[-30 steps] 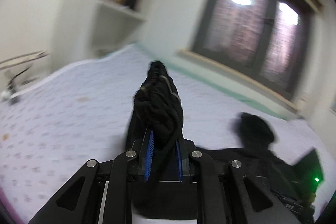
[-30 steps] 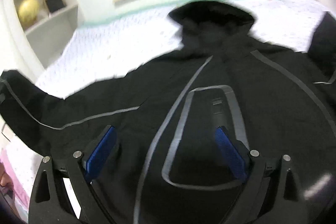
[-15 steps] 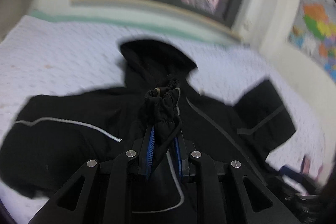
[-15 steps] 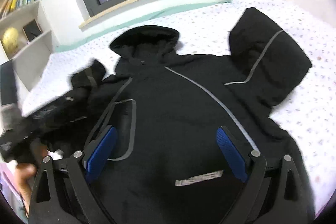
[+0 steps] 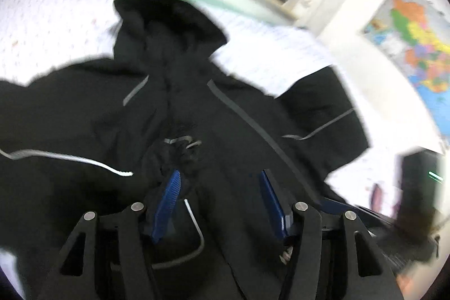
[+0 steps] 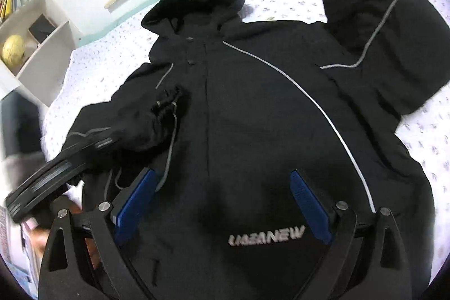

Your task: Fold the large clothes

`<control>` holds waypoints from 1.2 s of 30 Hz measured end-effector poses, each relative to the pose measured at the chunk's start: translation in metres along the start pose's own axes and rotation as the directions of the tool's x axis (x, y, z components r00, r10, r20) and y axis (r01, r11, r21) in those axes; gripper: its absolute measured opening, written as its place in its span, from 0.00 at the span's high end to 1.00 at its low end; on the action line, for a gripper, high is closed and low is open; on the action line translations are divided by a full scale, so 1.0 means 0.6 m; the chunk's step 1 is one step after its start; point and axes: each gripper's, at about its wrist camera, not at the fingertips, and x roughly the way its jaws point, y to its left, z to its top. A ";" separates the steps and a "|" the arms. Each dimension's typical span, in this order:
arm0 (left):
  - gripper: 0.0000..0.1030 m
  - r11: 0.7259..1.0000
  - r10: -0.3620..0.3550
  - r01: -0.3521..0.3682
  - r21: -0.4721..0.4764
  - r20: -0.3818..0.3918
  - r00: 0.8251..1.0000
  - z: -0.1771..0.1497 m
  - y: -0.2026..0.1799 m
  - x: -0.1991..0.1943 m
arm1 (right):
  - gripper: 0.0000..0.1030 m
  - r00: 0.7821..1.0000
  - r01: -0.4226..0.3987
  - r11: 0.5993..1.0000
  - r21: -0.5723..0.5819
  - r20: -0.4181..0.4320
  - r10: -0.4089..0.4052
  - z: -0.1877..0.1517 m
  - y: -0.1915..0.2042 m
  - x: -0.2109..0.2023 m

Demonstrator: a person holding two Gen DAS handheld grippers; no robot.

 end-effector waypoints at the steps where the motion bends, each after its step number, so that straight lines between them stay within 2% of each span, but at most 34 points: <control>1: 0.38 1.000 0.004 -0.005 0.016 0.017 1.000 0.000 -0.001 -0.030 | 0.06 1.000 -0.005 1.000 0.002 0.000 0.005 0.009 0.006 0.006; 3: 0.38 0.998 0.047 -0.049 0.033 0.048 0.998 0.006 0.004 -0.082 | 0.07 1.000 -0.014 1.000 -0.005 -0.005 0.014 0.023 0.021 0.021; 5: 0.38 0.992 0.120 -0.123 0.033 0.076 0.990 0.004 0.024 -0.148 | 0.08 0.998 -0.062 0.998 -0.004 -0.027 0.062 0.040 0.046 0.052; 7: 0.38 0.976 0.217 -0.218 0.007 0.081 0.973 0.008 0.052 -0.197 | 0.09 0.995 -0.091 0.996 -0.006 -0.038 0.091 0.054 0.076 0.087; 8: 0.38 0.963 0.270 -0.270 -0.016 0.084 0.959 0.006 0.068 -0.234 | 0.09 0.995 -0.089 0.996 -0.012 -0.041 0.088 0.061 0.090 0.107; 11: 0.38 0.935 0.351 -0.344 -0.086 0.086 0.933 0.001 0.103 -0.335 | 0.13 0.993 -0.072 0.997 0.012 -0.089 0.073 0.074 0.119 0.176; 12: 0.38 0.921 0.381 -0.372 -0.116 0.079 0.921 -0.002 0.114 -0.373 | 0.30 0.986 -0.098 0.995 0.033 -0.133 0.102 0.074 0.126 0.203; 13: 0.38 0.911 0.403 -0.392 -0.131 0.075 0.912 -0.002 0.115 -0.394 | 0.62 0.973 -0.142 0.989 0.036 -0.176 0.146 0.075 0.137 0.226; 14: 0.38 0.893 0.439 -0.425 -0.148 0.074 0.896 0.001 0.118 -0.425 | 0.71 0.971 -0.141 0.990 0.013 -0.193 0.141 0.075 0.146 0.236; 16: 0.38 0.870 0.489 -0.475 -0.133 0.108 0.866 0.003 0.112 -0.469 | 0.75 0.986 -0.098 0.994 -0.056 -0.141 0.089 0.078 0.163 0.218; 18: 0.38 0.857 0.514 -0.502 -0.114 0.123 0.849 0.026 0.109 -0.468 | 0.75 0.993 -0.098 0.991 -0.087 -0.068 0.092 0.090 0.162 0.179; 19: 0.38 0.860 0.510 -0.499 -0.109 0.128 0.850 0.028 0.107 -0.462 | 0.75 0.995 -0.096 0.991 -0.094 -0.031 0.093 0.098 0.157 0.156; 20: 0.38 0.868 0.495 -0.485 -0.108 0.127 0.859 0.031 0.105 -0.448 | 0.75 0.996 -0.083 0.991 -0.106 0.011 0.084 0.109 0.150 0.130; 21: 0.38 0.880 0.473 -0.462 -0.106 0.121 0.873 0.037 0.104 -0.419 | 0.75 0.997 -0.061 0.990 -0.123 0.044 0.067 0.119 0.142 0.106; 22: 0.38 0.899 0.436 -0.427 -0.101 0.104 0.894 0.038 0.104 -0.384 | 0.76 0.997 -0.021 0.989 -0.147 0.076 0.033 0.130 0.132 0.084; 23: 0.38 0.908 0.416 -0.408 -0.093 0.094 0.905 0.043 0.101 -0.354 | 0.76 0.995 0.015 0.986 -0.164 0.100 0.001 0.139 0.123 0.068; 24: 0.38 0.915 0.402 -0.396 -0.081 0.090 0.911 0.045 0.096 -0.326 | 0.76 0.990 0.066 0.980 -0.185 0.134 -0.042 0.150 0.109 0.050; 26: 0.38 0.908 0.418 -0.415 -0.048 0.112 0.902 0.046 0.091 -0.251 | 0.76 0.978 0.139 0.971 -0.197 0.181 -0.103 0.168 0.071 0.023; 27: 0.38 0.906 0.423 -0.423 -0.023 0.112 0.899 0.047 0.087 -0.208 | 0.75 0.972 0.172 0.967 -0.189 0.192 -0.135 0.178 0.047 0.014; 30: 0.38 0.931 0.362 -0.364 0.015 0.066 0.930 0.050 0.076 -0.108 | 0.75 0.964 0.221 0.962 -0.160 0.189 -0.190 0.196 -0.026 0.010; 31: 0.38 0.945 0.325 -0.326 0.026 0.038 0.945 0.047 0.076 -0.065 | 0.75 0.965 0.225 0.962 -0.152 0.174 -0.198 0.198 -0.051 0.018; 32: 0.38 0.951 0.308 -0.309 0.033 0.011 0.951 0.046 0.075 -0.034 | 0.75 0.966 0.231 0.962 -0.148 0.151 -0.208 0.200 -0.067 0.032; 33: 0.38 0.953 0.303 -0.301 0.037 -0.040 0.952 0.039 0.081 0.007 | 0.75 0.966 0.246 0.958 -0.145 0.118 -0.230 0.194 -0.086 0.053; 35: 0.38 0.935 0.354 -0.353 0.035 -0.126 0.927 0.021 0.101 0.077 | 0.75 0.963 0.269 0.954 -0.131 0.064 -0.262 0.181 -0.120 0.093; 36: 0.38 0.930 0.367 -0.365 0.038 -0.143 0.919 0.014 0.110 0.095 | 0.75 0.962 0.274 0.954 -0.125 0.030 -0.273 0.168 -0.138 0.112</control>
